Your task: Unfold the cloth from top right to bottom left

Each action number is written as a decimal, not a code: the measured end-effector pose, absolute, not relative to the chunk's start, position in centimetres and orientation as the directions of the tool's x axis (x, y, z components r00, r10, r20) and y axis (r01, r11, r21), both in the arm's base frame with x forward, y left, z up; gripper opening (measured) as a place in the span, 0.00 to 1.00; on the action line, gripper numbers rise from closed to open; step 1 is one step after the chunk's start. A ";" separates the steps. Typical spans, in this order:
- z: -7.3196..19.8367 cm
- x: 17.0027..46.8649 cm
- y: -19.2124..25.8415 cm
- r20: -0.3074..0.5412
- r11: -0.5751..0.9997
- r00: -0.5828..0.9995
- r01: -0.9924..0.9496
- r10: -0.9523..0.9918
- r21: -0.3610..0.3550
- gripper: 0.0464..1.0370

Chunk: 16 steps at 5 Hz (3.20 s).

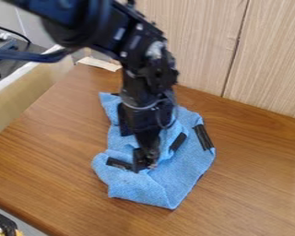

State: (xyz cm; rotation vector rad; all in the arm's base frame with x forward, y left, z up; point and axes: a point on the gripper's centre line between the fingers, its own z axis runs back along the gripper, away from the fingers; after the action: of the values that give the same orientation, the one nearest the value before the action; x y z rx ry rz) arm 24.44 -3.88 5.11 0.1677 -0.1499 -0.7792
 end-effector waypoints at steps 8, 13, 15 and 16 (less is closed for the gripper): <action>-1.4 30.7 -6.1 0.072 0.755 0.756 0.634 -0.651 0.167 0.28; 5.9 29.5 1.1 0.212 0.868 0.851 0.425 -0.480 0.256 0.03; 7.9 25.2 8.1 0.240 0.949 0.949 0.134 -0.206 0.286 0.03; 8.2 22.5 11.0 0.241 0.952 0.967 0.001 -0.078 0.306 0.03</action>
State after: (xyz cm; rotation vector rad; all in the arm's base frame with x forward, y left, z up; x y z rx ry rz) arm 22.48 11.01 8.22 0.3092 -0.2543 -0.0405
